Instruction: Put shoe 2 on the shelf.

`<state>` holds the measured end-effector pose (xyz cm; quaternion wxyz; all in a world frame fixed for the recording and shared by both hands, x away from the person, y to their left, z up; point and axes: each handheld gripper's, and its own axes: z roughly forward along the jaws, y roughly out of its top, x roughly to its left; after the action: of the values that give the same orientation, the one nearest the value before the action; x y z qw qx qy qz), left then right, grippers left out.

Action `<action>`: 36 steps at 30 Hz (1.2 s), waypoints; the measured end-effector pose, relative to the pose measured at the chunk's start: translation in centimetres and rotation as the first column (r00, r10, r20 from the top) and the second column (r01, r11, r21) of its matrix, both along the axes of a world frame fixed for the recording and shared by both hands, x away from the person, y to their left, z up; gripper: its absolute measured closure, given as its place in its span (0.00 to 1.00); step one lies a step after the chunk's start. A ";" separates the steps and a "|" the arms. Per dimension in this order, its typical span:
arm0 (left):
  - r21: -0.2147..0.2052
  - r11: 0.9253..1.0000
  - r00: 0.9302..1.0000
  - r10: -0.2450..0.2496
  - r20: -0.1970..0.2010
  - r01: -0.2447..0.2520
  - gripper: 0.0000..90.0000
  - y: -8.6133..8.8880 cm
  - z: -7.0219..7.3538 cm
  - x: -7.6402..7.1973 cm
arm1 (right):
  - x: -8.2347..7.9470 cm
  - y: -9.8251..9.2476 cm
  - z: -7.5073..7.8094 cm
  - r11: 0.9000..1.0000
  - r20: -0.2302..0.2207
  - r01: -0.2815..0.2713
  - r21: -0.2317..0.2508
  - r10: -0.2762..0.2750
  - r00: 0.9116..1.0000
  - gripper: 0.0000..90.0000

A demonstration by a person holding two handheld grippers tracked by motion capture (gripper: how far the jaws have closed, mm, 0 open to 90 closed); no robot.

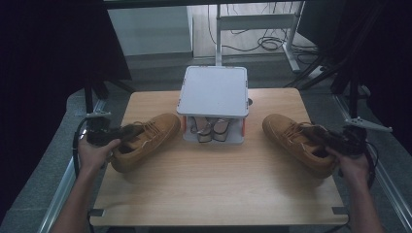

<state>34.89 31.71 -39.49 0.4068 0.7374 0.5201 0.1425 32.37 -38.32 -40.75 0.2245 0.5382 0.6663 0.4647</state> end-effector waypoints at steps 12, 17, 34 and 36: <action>-0.072 0.995 0.993 0.068 0.095 -0.061 0.89 2.0 4.3 -1.8 | -1.8 -0.8 2.7 0.985 0.097 0.069 0.159 -0.085 0.992 0.90; -0.133 0.987 0.987 0.104 0.120 -0.088 0.89 2.6 5.6 -2.2 | -2.1 -0.6 4.0 0.973 0.135 0.088 0.214 -0.119 0.984 0.90; -0.278 0.958 0.972 0.131 0.193 -0.074 0.89 1.6 9.2 -0.9 | -1.4 2.0 7.4 0.935 0.201 0.046 0.352 -0.124 0.972 0.90; -0.280 0.957 0.971 0.132 0.197 -0.073 0.89 1.2 9.5 -0.7 | -1.2 2.7 7.9 0.935 0.215 0.039 0.351 -0.122 0.969 0.90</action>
<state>34.21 32.92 -30.03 0.5494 0.6269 0.5257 0.1696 31.21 -35.64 -32.85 0.2226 0.5378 0.5210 0.6244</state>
